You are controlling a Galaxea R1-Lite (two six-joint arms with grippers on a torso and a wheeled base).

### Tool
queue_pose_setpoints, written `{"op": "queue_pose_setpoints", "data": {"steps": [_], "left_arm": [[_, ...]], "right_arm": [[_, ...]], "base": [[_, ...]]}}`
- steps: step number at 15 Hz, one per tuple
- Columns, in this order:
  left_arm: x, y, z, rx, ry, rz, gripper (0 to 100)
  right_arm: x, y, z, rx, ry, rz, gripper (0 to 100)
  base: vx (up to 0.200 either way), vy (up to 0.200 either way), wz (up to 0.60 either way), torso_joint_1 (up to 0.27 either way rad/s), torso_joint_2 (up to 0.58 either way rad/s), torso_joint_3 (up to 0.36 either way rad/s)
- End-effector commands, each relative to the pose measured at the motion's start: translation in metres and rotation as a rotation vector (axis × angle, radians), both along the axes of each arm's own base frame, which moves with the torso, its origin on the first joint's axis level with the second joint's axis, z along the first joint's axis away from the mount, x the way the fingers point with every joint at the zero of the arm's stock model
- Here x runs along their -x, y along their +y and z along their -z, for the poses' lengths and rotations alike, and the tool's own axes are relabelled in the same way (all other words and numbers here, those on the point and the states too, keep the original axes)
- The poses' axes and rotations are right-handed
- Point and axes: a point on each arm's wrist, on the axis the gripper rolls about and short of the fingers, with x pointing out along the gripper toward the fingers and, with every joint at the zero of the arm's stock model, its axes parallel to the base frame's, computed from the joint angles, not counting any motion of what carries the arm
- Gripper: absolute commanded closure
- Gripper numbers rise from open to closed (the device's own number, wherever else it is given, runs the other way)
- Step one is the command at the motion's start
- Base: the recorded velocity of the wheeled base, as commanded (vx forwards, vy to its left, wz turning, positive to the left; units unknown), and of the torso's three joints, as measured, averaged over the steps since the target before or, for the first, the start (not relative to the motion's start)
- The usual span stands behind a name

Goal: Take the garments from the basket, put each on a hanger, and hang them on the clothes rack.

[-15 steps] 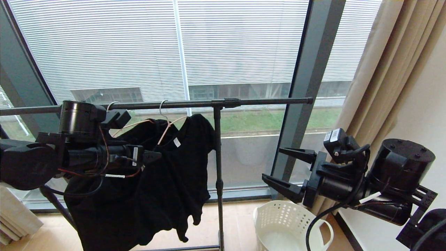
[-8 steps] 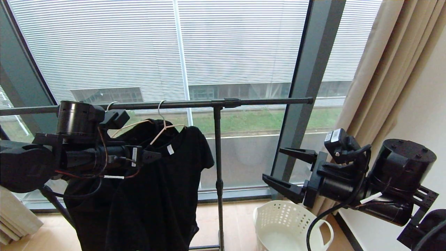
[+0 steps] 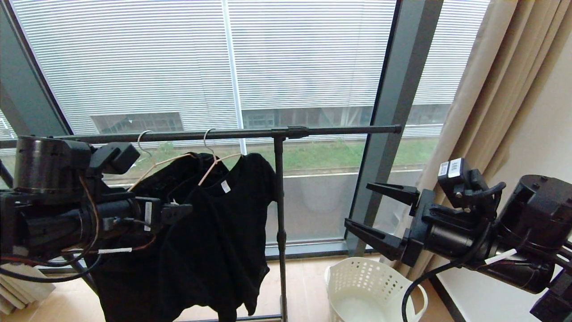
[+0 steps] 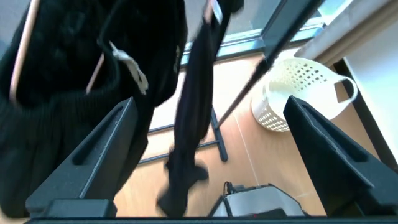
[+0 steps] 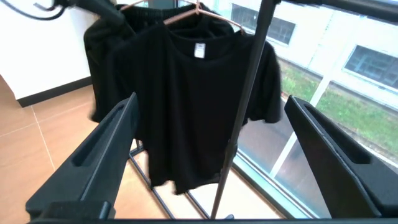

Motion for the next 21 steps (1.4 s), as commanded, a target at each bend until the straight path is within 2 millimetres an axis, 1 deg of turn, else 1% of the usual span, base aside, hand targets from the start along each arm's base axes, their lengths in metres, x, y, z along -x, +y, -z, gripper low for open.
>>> {"op": "queue_pose_setpoints", "data": {"steps": [1,2,3,4,5,6,7,8,9,10,11,12,14,15,16,17,18,21], "left_arm": [[0.018,0.002,-0.005,0.007,-0.03,0.006,0],[0.028,0.005,0.0,0.005,-0.018,0.004,0],[0.03,0.005,0.002,0.003,-0.013,0.005,0],[0.041,0.006,0.004,0.002,-0.015,0.012,0],[0.053,0.006,0.008,0.003,-0.012,0.027,0],[0.075,0.008,0.016,-0.001,-0.01,0.04,0],[0.091,0.011,0.02,-0.006,-0.019,0.042,0],[0.124,0.017,0.033,-0.022,-0.048,0.037,0],[0.148,0.024,0.044,-0.032,-0.084,0.017,0],[0.159,0.028,0.05,-0.035,-0.101,0.009,0],[0.179,0.035,0.064,-0.03,-0.131,-0.004,0],[0.189,0.038,0.074,-0.033,-0.121,-0.003,0],[0.205,0.043,0.085,-0.031,-0.133,-0.001,0],[0.213,0.045,0.091,-0.029,-0.14,-0.001,0],[0.217,0.046,0.094,-0.03,-0.147,0.0,0],[0.227,0.049,0.1,-0.054,-0.16,0.01,0],[0.233,0.052,0.1,-0.074,-0.212,-0.011,0],[0.24,0.052,0.101,-0.087,-0.284,-0.202,0]], "right_arm": [[0.003,-0.002,-0.003,-0.005,-0.01,0.0,0],[0.005,-0.003,-0.001,0.0,-0.001,0.0,0],[0.005,-0.003,0.0,0.001,0.002,0.0,0],[0.006,-0.003,-0.001,0.002,-0.006,-0.002,0],[0.014,-0.006,-0.006,-0.002,-0.031,-0.004,0],[0.026,-0.013,-0.014,-0.008,-0.072,-0.001,0],[0.035,-0.018,-0.017,0.001,-0.105,0.014,0],[0.056,-0.031,-0.018,0.035,-0.149,0.098,0],[0.073,-0.041,-0.009,0.088,-0.135,0.17,0],[0.082,-0.046,-0.003,0.115,-0.119,0.195,0],[0.102,-0.058,0.007,0.155,-0.095,0.242,0],[0.111,-0.063,0.012,0.169,-0.071,0.266,0],[0.128,-0.074,0.022,0.217,0.016,0.316,0],[0.143,-0.082,0.024,0.226,0.038,0.335,0],[0.149,-0.085,0.025,0.227,0.038,0.342,0],[0.163,-0.094,0.029,0.241,0.048,0.368,0],[0.178,-0.103,0.035,0.258,0.055,0.419,0],[0.207,-0.121,0.047,0.268,0.039,0.54,0]], "base": [[0.0,0.0,0.0,0.0,0.0,0.0],[0.0,0.0,0.0,0.0,0.0,0.0],[0.0,0.0,0.0,0.0,0.0,0.0],[0.0,0.0,0.0,0.0,0.0,0.0],[0.0,0.0,0.0,0.0,0.0,0.0],[0.0,0.0,0.0,0.0,0.0,0.0],[0.0,0.0,0.0,0.0,0.0,0.0],[0.0,0.0,0.0,0.0,0.0,0.0],[0.0,0.0,0.0,0.0,0.0,0.0],[0.0,0.0,0.0,0.0,0.0,0.0],[0.0,0.0,0.0,0.0,0.0,0.0],[0.0,0.0,0.0,0.0,0.0,0.0],[0.0,0.0,0.0,0.0,0.0,0.0],[0.0,0.0,0.0,0.0,0.0,0.0],[0.0,0.0,0.0,0.0,0.0,0.0],[0.0,0.0,0.0,0.0,0.0,0.0],[0.0,0.0,0.0,0.0,0.0,0.0],[0.0,0.0,0.0,0.0,0.0,0.0]]}}
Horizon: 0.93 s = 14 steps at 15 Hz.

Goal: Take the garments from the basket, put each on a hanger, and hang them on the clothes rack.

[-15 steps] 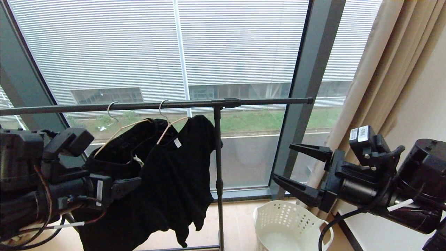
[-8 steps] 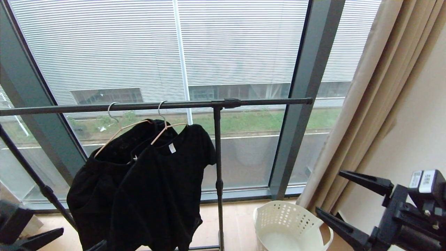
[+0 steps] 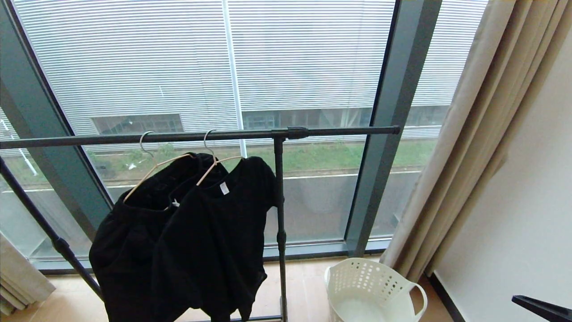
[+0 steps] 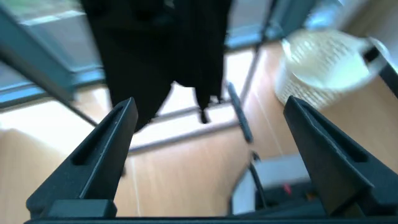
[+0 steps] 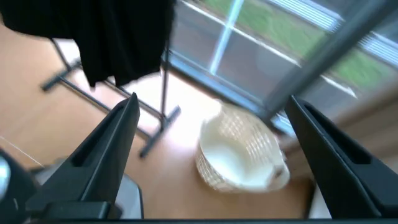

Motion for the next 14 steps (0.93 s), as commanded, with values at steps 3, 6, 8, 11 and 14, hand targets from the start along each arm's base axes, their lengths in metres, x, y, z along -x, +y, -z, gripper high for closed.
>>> {"op": "queue_pose_setpoints", "data": {"steps": [3,6,8,11,14], "left_arm": [[0.019,0.001,0.003,0.016,-0.228,-0.147,0],[0.025,0.0,0.004,0.021,-0.301,-0.205,0],[0.025,0.0,0.004,0.024,-0.303,-0.212,0],[0.025,0.0,0.004,0.025,-0.303,-0.216,0],[0.025,0.0,0.004,0.025,-0.305,-0.225,0]], "right_arm": [[0.047,-0.026,0.014,-0.043,-0.176,0.262,0],[0.056,-0.027,0.021,-0.054,-0.241,0.421,0],[0.061,-0.026,0.022,-0.057,-0.295,0.518,0],[0.066,-0.025,0.023,-0.071,-0.359,0.586,0],[0.067,-0.024,0.023,-0.148,-0.358,0.553,0]], "base": [[0.0,0.0,0.0,0.0,0.0,0.0],[0.0,0.0,0.0,0.0,0.0,0.0],[0.0,0.0,0.0,0.0,0.0,0.0],[0.0,0.0,0.0,0.0,0.0,0.0],[0.0,0.0,0.0,0.0,0.0,0.0]]}}
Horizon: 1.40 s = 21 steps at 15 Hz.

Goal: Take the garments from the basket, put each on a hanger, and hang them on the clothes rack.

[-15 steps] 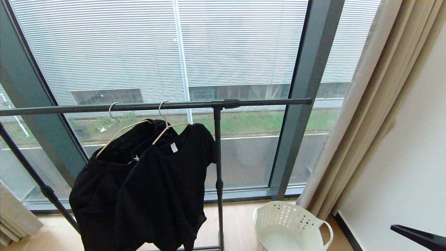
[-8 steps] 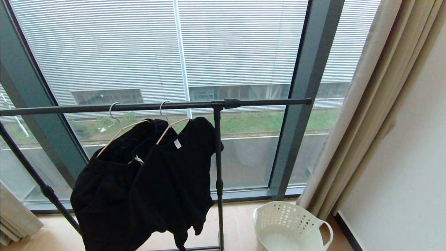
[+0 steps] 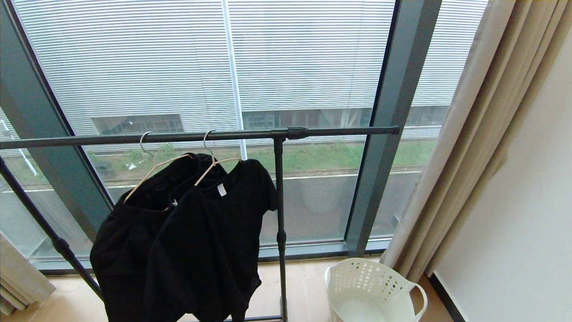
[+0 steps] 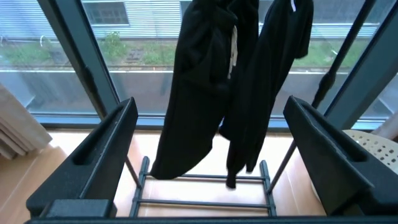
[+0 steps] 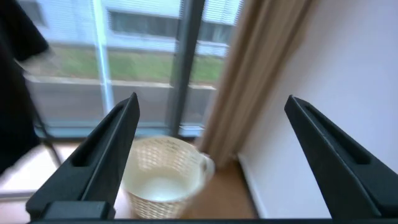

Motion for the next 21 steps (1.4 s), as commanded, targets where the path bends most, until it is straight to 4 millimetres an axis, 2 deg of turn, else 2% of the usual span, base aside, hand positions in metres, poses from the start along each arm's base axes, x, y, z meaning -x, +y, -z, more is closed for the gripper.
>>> {"op": "queue_pose_setpoints", "data": {"steps": [1,3,21], "left_arm": [[0.0021,0.0003,0.0011,0.007,-0.032,0.008,0],[0.0023,0.0003,0.0005,0.069,-0.043,0.002,0],[0.0022,0.0002,0.0005,0.062,-0.042,0.012,0]], "right_arm": [[0.0011,0.0006,0.0023,-0.05,-0.015,-0.022,0],[0.0005,0.0016,0.0041,-0.099,-0.012,-0.067,0],[0.0003,0.0016,0.0042,-0.102,-0.014,-0.067,0]], "base": [[0.0,0.0,0.0,0.0,0.0,0.0],[0.0,0.0,0.0,0.0,0.0,0.0],[0.0,0.0,0.0,0.0,0.0,0.0]]}}
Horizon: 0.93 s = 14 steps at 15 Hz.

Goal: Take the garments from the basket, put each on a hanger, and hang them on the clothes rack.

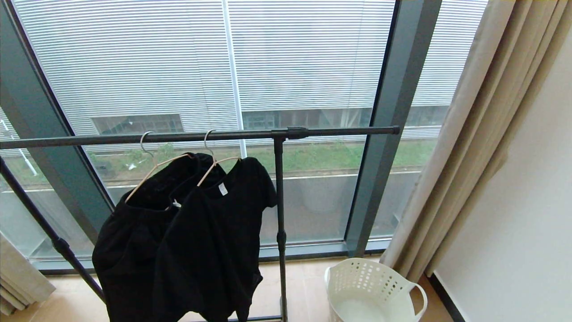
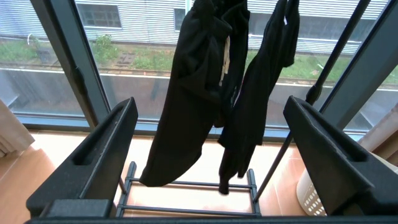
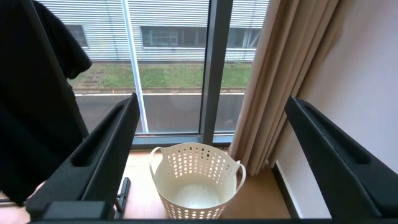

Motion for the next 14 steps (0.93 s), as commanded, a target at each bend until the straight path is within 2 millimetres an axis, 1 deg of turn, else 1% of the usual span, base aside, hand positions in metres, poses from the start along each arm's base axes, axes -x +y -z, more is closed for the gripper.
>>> {"op": "queue_pose_setpoints", "data": {"steps": [1,14], "left_arm": [[-0.0001,0.0,-0.0001,0.001,0.001,-0.001,0],[-0.0001,0.0,-0.0001,0.001,0.001,-0.001,0]], "right_arm": [[-0.0002,0.0,0.0,0.0,0.003,0.0,0],[-0.0002,0.0,-0.0002,-0.001,0.001,0.001,0]], "base": [[0.0,0.0,0.0,0.0,0.0,0.0],[0.0,0.0,0.0,0.0,0.0,0.0]]}}
